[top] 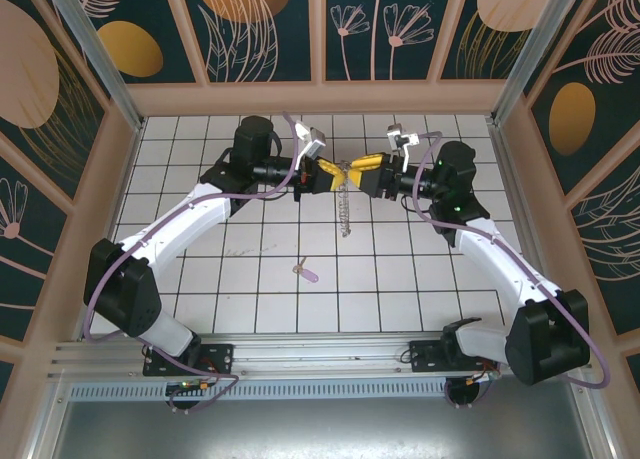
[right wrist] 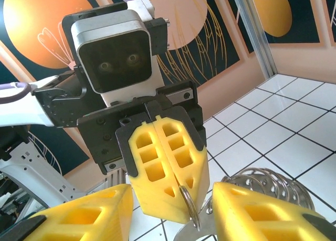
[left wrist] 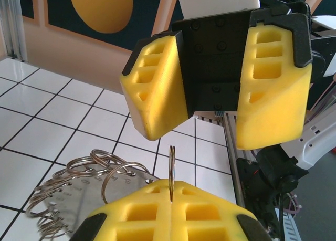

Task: Put the keys on the keyring

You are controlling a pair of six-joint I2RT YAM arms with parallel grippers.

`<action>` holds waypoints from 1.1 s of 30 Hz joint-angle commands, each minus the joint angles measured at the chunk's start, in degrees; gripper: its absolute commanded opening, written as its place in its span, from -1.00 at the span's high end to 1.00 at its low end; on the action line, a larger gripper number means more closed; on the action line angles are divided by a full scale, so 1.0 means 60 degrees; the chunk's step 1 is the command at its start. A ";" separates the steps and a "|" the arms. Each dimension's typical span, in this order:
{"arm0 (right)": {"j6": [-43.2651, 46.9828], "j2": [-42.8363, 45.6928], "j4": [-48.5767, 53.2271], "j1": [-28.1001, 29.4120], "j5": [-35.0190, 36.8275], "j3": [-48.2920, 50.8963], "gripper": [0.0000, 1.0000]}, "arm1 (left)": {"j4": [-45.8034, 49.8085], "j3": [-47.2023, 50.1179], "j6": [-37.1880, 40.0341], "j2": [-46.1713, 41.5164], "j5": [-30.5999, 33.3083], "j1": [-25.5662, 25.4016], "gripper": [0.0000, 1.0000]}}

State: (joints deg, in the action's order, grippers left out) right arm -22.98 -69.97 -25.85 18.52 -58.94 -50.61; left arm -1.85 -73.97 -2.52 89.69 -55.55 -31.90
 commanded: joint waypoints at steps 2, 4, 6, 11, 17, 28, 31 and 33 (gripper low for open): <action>0.0183 -0.0028 -0.0202 0.0117 -0.0343 0.0046 0.16 | -0.0119 -0.0422 0.0175 0.0081 -0.0378 -0.0041 1.00; 0.0196 -0.0055 -0.0202 0.0143 -0.0356 0.0071 0.17 | -0.0117 -0.0437 0.0170 0.0107 -0.0380 -0.0041 1.00; 0.0212 -0.0096 -0.0192 0.0179 -0.0341 0.0098 0.18 | -0.0132 -0.0444 0.0157 0.0096 -0.0397 -0.0044 1.00; 0.0227 -0.0228 -0.0207 0.0209 -0.0335 0.0123 0.22 | -0.0146 -0.0459 0.0140 0.0099 -0.0413 -0.0044 1.00; 0.0254 -0.0276 -0.0227 0.0224 -0.0299 0.0154 0.48 | -0.0132 -0.0444 0.0149 0.0103 -0.0409 -0.0044 1.00; 0.0651 -0.0335 0.0234 0.0160 0.0122 -0.0218 1.00 | -0.0279 -0.0663 -0.0151 0.0051 0.0443 -0.0043 0.79; 0.0331 -0.0298 -0.0269 -0.0006 0.0238 -0.0310 1.00 | -0.0954 -0.0286 -0.0698 -0.0321 0.1547 -0.0043 0.41; 0.0083 -0.0234 -0.0686 -0.0049 0.0419 -0.0288 1.00 | -0.1457 0.0033 -0.1132 -0.0638 0.2149 -0.0044 0.22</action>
State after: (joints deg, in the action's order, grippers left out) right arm -20.95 -71.46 -25.32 18.68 -57.45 -50.52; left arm -3.90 -74.83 -5.50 89.71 -49.36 -31.94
